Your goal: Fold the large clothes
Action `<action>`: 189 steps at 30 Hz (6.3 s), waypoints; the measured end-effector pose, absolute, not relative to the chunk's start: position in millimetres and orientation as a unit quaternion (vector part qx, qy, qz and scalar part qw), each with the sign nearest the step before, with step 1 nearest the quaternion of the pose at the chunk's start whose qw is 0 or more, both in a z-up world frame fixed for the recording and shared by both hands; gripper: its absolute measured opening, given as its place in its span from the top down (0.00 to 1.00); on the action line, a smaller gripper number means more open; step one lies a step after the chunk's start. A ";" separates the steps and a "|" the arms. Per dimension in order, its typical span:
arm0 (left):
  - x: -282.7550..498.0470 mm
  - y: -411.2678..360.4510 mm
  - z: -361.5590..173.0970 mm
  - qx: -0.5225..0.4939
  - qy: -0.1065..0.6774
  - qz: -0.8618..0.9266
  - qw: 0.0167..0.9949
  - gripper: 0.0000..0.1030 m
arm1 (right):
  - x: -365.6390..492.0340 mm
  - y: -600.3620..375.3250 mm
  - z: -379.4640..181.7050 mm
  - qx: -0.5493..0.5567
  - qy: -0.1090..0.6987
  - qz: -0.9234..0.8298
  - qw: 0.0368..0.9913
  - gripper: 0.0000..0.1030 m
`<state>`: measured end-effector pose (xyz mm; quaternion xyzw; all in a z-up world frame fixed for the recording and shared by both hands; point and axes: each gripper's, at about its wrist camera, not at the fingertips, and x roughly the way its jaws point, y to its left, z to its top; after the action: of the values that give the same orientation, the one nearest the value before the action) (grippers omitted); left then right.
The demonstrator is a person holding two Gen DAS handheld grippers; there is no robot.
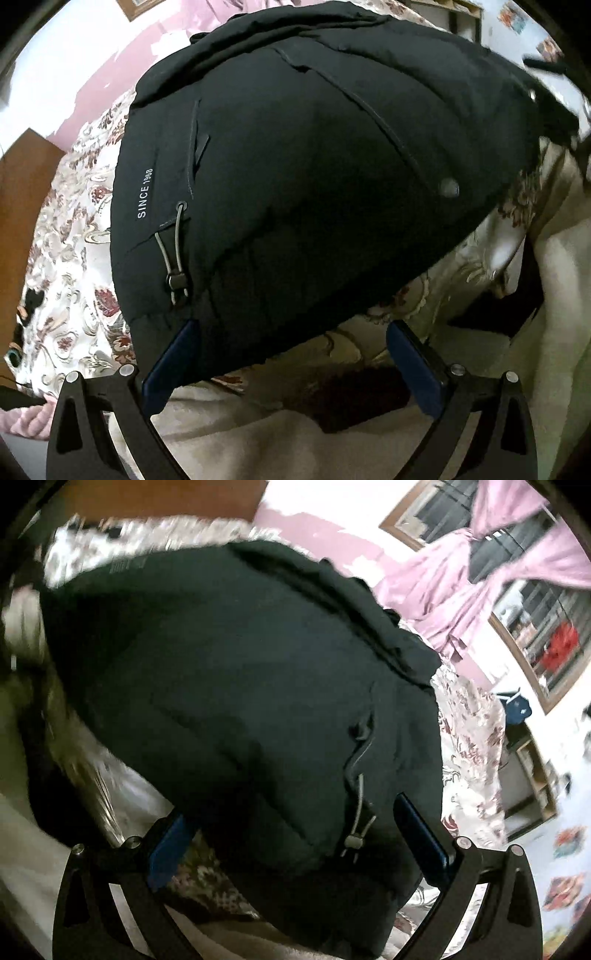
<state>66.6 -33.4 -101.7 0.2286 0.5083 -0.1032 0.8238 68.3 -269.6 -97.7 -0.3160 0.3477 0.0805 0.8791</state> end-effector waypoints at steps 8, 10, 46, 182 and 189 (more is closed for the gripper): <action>69.5 -51.5 -113.5 0.311 0.490 -0.029 0.814 0.00 | 80.3 -299.2 -74.8 -0.247 0.322 0.097 0.909 0.05; 70.7 -52.5 -113.8 0.320 0.484 -0.019 0.814 0.00 | 94.6 -305.4 -61.5 -0.233 0.315 0.099 0.915 0.05; 196.2 -29.9 81.0 0.214 0.245 -0.022 0.945 0.92 | 181.0 -298.5 40.4 -0.174 0.182 0.100 0.962 0.94; 589.0 57.9 -43.6 -0.147 0.374 -0.005 0.916 0.00 | 658.4 -320.8 -71.8 0.006 0.336 0.065 0.940 0.02; 597.3 62.7 -58.6 -0.182 0.371 -0.022 0.910 0.00 | 667.0 -327.8 -86.0 0.038 0.330 0.077 0.940 0.01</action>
<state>597.3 62.7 -58.6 -0.1818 0.3713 -0.0222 0.9103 667.0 -327.8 -86.0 0.0377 0.3304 0.0774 0.9399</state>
